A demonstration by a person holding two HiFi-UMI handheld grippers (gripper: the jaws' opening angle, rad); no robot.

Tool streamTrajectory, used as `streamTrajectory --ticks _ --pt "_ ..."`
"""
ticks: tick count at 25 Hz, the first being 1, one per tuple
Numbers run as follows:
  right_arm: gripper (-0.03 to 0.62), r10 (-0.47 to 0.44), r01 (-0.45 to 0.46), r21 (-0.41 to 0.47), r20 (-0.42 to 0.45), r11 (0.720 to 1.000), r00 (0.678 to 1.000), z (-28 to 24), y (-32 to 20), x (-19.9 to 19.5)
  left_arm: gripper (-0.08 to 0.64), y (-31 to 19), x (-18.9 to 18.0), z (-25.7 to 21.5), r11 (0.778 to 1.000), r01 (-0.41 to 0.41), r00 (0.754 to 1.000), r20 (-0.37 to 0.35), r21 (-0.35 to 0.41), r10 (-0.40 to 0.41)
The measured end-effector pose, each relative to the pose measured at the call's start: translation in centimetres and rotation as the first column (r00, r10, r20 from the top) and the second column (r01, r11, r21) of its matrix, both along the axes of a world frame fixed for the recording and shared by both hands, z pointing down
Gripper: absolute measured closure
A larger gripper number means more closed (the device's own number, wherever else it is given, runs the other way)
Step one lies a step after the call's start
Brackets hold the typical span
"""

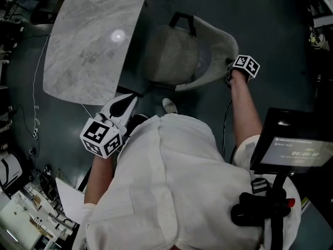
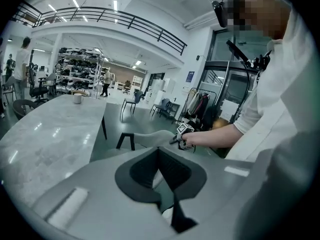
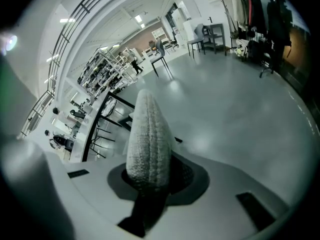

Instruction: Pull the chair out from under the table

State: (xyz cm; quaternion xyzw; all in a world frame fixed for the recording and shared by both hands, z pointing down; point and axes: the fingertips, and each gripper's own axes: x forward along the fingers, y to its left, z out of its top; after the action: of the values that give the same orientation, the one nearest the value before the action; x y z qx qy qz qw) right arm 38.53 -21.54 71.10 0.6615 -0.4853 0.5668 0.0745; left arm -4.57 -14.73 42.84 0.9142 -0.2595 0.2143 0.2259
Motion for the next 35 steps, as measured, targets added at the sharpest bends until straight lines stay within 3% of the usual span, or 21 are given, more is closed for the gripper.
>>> streamTrajectory --ticks 7,35 --pt "0.517 0.014 -0.014 -0.005 -0.009 1.000 1.000 -2.0 3.5 3.7 0.552 1.1 1.6 -1.8 0.999 -0.042 0.999 0.000 0.001 0.042" --pt "0.523 0.073 -0.076 -0.043 -0.053 0.996 0.996 -2.0 12.1 16.1 0.552 1.8 4.3 -1.2 0.993 -0.115 0.993 0.032 -0.015 0.116"
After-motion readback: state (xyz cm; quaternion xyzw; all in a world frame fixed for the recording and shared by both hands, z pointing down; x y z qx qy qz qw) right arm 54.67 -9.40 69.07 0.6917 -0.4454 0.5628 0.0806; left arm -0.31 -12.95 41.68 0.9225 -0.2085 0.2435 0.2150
